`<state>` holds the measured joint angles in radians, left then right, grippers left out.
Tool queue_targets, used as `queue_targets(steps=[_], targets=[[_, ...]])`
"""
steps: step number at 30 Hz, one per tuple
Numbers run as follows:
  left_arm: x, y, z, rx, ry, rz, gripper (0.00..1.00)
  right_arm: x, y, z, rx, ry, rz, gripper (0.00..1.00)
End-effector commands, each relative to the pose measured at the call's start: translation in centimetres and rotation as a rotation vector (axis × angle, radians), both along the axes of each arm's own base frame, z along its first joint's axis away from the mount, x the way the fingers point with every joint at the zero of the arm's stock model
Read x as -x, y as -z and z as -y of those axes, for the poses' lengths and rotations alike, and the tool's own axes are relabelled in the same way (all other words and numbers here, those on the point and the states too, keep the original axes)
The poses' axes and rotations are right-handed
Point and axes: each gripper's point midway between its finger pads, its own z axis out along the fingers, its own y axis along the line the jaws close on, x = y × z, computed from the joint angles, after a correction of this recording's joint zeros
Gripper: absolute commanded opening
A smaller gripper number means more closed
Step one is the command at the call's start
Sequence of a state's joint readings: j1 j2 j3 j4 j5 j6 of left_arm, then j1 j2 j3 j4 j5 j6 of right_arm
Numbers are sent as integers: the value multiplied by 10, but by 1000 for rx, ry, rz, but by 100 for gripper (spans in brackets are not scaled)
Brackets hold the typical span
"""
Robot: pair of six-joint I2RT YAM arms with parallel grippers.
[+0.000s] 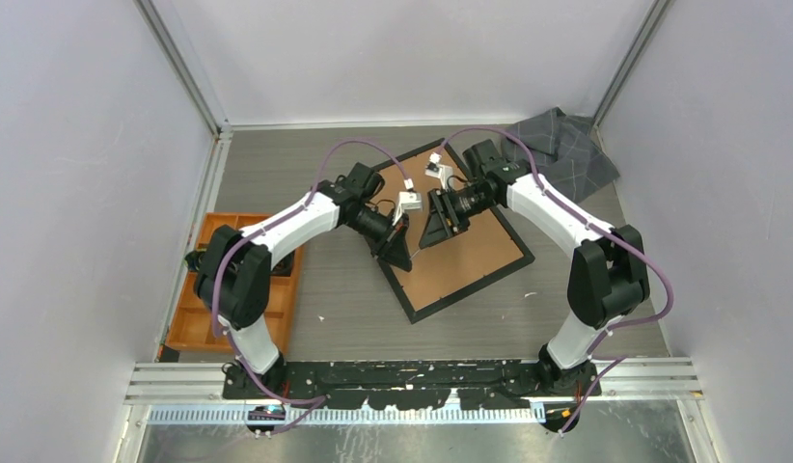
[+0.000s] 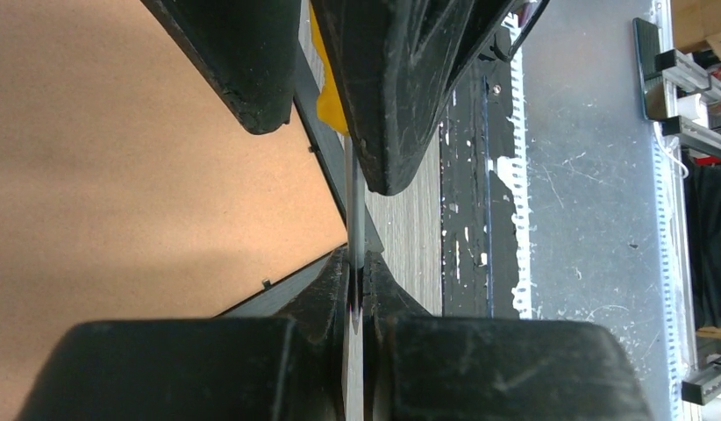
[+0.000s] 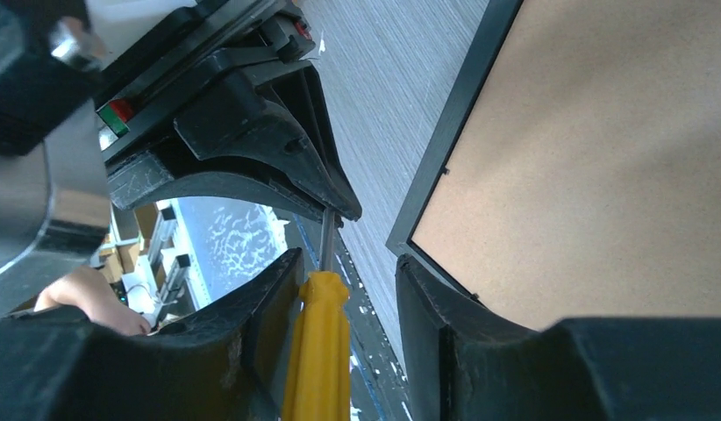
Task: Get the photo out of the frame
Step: Adjust the screwdriver.
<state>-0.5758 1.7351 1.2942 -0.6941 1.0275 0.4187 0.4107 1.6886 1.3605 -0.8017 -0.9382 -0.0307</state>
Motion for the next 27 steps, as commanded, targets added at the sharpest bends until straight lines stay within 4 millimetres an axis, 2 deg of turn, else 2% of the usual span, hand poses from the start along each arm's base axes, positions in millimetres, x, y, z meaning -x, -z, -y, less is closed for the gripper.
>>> queue_targets(steps=[1, 7, 15, 18, 20, 22, 23, 25, 27], targets=[[3, -14, 9, 56, 33, -37, 0, 2, -7, -1, 5, -23, 87, 47], [2, -11, 11, 65, 21, -61, 0, 14, -6, -5, 2, -77, 87, 40], [2, -9, 13, 79, 20, -99, 0, 15, -3, -5, 18, -88, 101, 34], [2, -8, 12, 77, 20, -101, 0, 15, -2, -5, 19, -88, 100, 23], [2, -9, 13, 80, 22, -102, 0, 15, -2, -6, 17, -90, 99, 5], [0, -11, 13, 82, 17, -94, 1, 16, -2, -5, 19, -101, 91, 1], [-4, -13, 11, 82, 5, -87, 8, 17, -2, -5, 20, -110, 91, 1], [-13, -17, 7, 89, -28, -75, 31, 14, -3, -3, 26, -104, 95, 1], [-24, -25, -2, 100, -70, -57, 47, 8, -3, 1, 27, -80, 90, 1]])
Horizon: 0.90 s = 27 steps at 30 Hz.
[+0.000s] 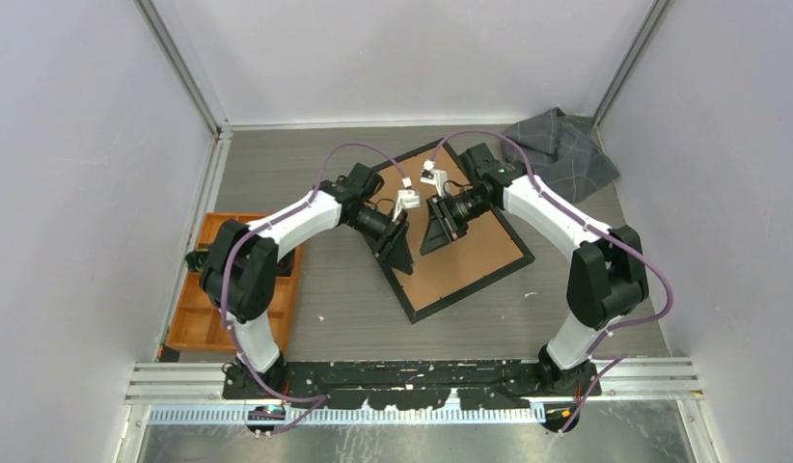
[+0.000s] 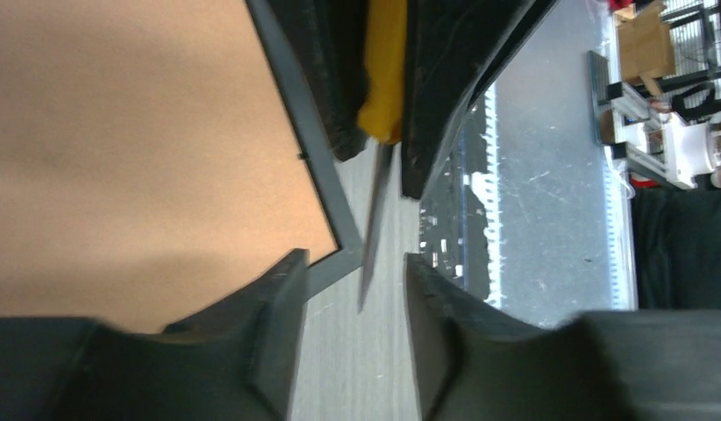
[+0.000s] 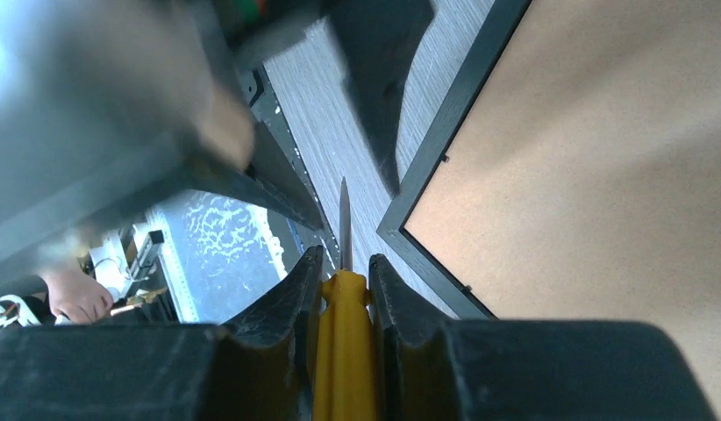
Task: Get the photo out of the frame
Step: Adjust the screwdriver, then release the photo frame item from the photo frame.
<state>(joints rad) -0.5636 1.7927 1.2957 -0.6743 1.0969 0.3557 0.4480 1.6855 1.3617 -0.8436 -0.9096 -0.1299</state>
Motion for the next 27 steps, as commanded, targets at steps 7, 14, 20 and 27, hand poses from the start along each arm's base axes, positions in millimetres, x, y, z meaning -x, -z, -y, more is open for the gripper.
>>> queue_targets(steps=[7, 14, 20, 27], targets=[[-53, -73, -45, 108, -199, 206, 91, -23, -5, 17, -13, 118, 42, 1], [-59, -51, -88, -79, -269, 543, 99, -30, 5, 22, -16, 177, -8, 1], [-60, -19, -102, -134, -310, 689, 100, -24, 34, 22, 5, 168, -133, 1], [-57, -8, -94, -136, -288, 689, 100, -29, 65, 20, 24, 203, -174, 1]])
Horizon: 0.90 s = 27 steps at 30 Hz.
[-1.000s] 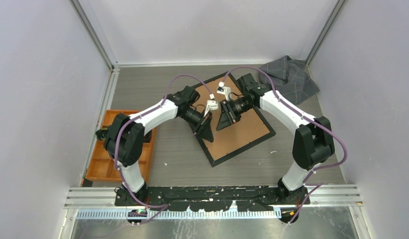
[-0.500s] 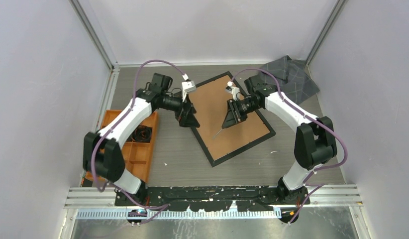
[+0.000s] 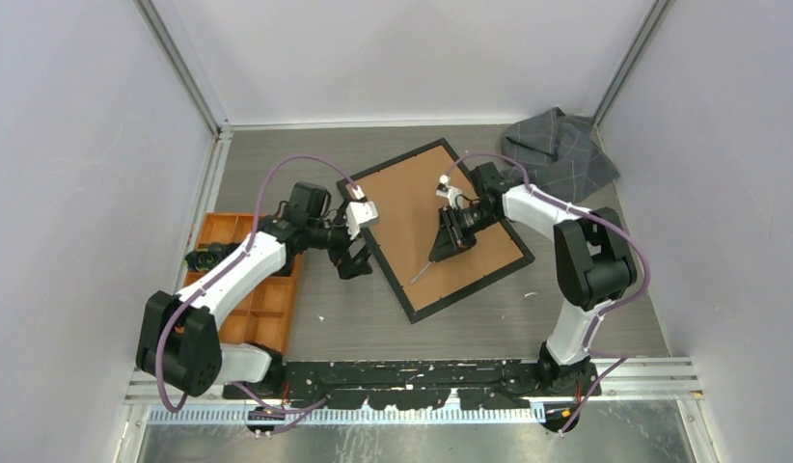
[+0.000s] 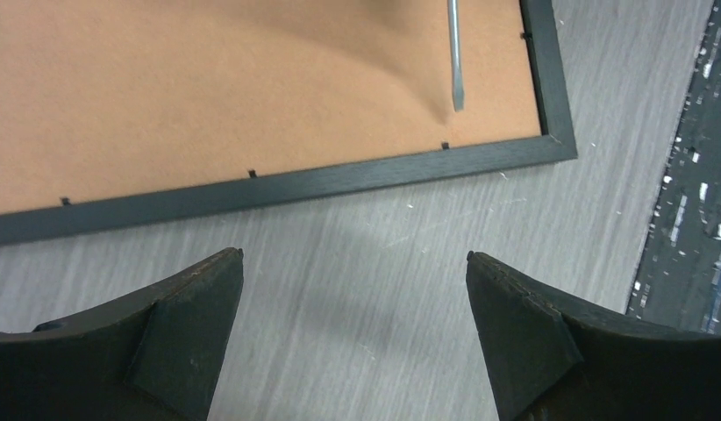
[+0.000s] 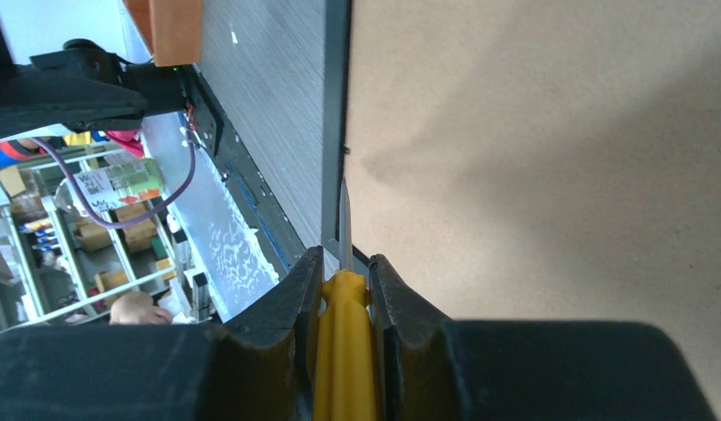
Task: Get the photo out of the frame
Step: Release the photo frame item from the photo frame.
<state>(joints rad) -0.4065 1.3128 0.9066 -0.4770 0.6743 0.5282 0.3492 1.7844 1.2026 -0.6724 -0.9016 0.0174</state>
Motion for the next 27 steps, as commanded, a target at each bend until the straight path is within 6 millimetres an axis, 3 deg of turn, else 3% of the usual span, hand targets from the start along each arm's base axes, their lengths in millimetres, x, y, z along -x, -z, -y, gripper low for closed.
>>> queue_targets(steps=[1, 8, 14, 23, 27], targets=[[-22, -8, 12, 10, 9, 118, 100, -12, -2, -5, -34, 30, 34, 1], [-26, 24, 28, -90, 52, 159, 100, -29, 3, 0, -58, 145, 57, 1], [-27, 51, 29, -115, 91, 190, 99, -34, 13, 2, -90, 207, -45, 1], [-23, 53, 36, -109, 133, 226, 98, -18, 8, -2, -128, 178, -116, 1], [-24, 52, 44, -107, 105, 290, 98, 1, 15, -8, -84, 109, -121, 1]])
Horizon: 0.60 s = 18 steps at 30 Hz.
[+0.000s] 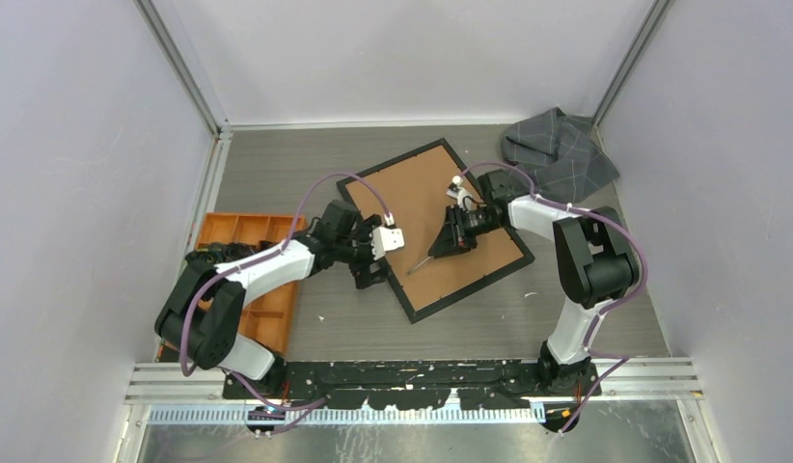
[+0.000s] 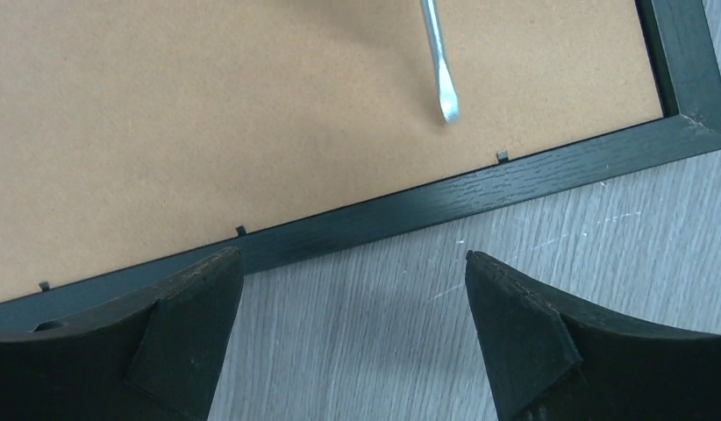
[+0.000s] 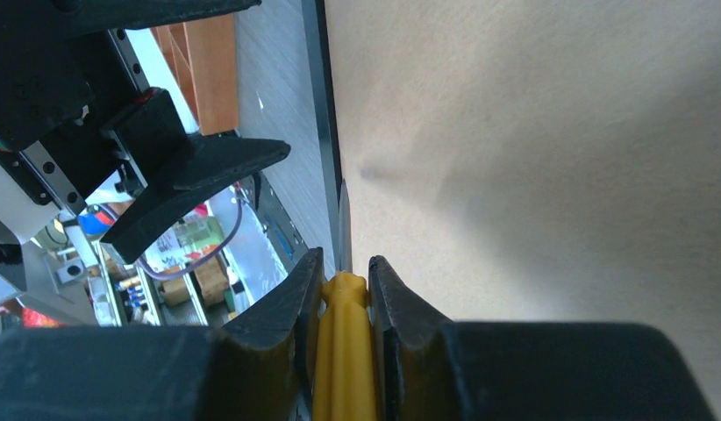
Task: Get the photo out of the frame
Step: Release the photo frame item from the photo frame.
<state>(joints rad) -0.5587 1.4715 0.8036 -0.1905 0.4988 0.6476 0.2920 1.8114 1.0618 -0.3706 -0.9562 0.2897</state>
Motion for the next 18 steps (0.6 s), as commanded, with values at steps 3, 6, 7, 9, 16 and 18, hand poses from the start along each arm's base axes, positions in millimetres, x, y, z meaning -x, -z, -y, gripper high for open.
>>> queue_targets(steps=[3, 6, 7, 9, 16, 18], targets=[[-7, -16, 23, 72, -4, 171, 98, 26, 1, -13, 8, -110, -14, 1], [3, -23, 30, 127, 10, 137, 99, 27, 10, -11, 35, -123, -30, 1], [4, -22, 29, 111, 6, 131, 98, 28, 12, -11, 38, -128, -31, 1], [-2, -18, 24, 69, -28, 131, 97, 27, 11, -11, 34, -131, -25, 1], [-15, -11, 20, 24, -48, 180, 97, 22, 5, -9, 42, -135, 43, 1], [-17, -7, 19, 3, -34, 195, 97, 19, 6, -9, 52, -133, 59, 1]])
